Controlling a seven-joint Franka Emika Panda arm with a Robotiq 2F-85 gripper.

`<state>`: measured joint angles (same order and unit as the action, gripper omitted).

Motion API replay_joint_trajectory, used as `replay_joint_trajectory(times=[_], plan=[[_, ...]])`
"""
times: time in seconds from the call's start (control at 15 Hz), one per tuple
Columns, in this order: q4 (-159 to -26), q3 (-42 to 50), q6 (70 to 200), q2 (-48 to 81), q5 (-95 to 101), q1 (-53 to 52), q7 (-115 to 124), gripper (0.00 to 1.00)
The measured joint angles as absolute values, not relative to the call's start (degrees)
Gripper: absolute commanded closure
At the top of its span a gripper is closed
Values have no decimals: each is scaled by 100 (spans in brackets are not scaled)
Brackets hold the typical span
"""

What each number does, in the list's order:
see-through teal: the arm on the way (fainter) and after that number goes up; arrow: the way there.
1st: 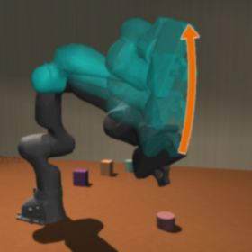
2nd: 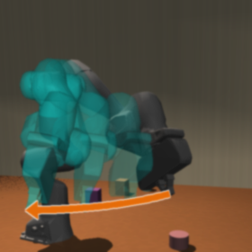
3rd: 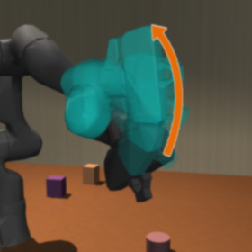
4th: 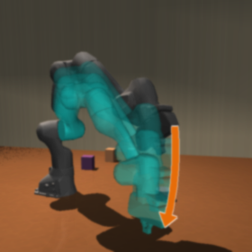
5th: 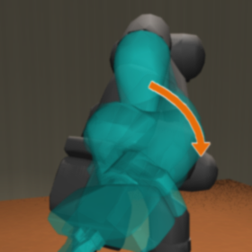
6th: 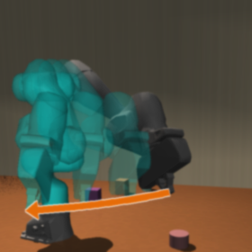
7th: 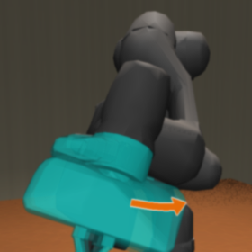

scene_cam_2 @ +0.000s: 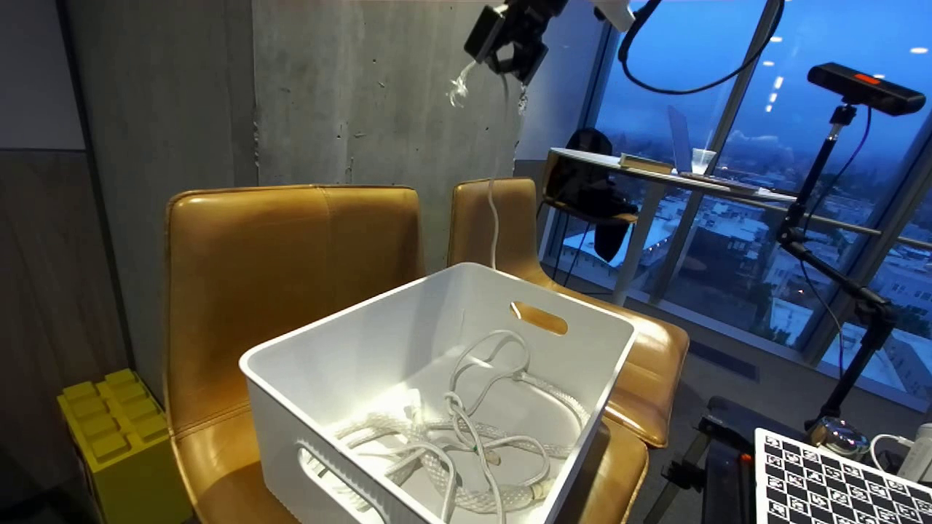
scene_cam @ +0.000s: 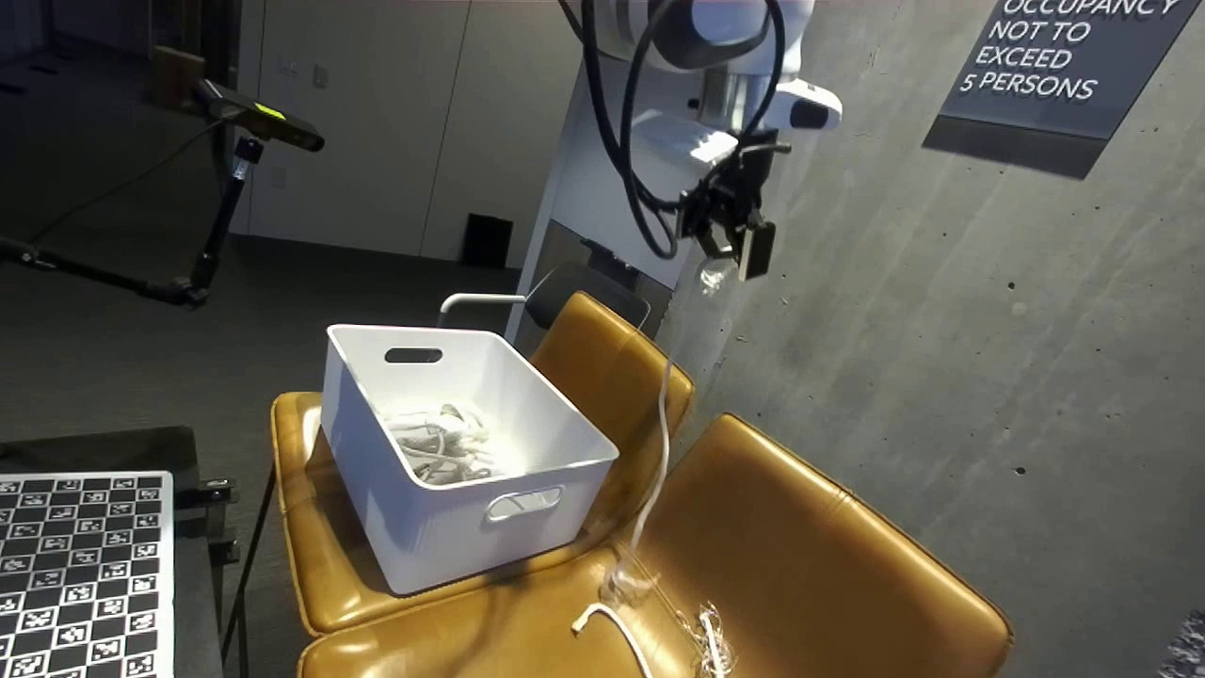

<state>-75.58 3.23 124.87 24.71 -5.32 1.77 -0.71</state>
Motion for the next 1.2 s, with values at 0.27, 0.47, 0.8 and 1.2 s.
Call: replay_joint_trajectory(times=[0.27, 0.47, 0.8, 1.2], plan=[[-7675, 113, 12427, 1818, -468, -385, 197, 100], [-7963, -59, 12402, 1372, -255, -915, 542, 100], [-8831, -253, 12447, 947, 27, -1430, 890, 100], [-10043, -310, 12491, 676, 56, -1104, 907, 100]])
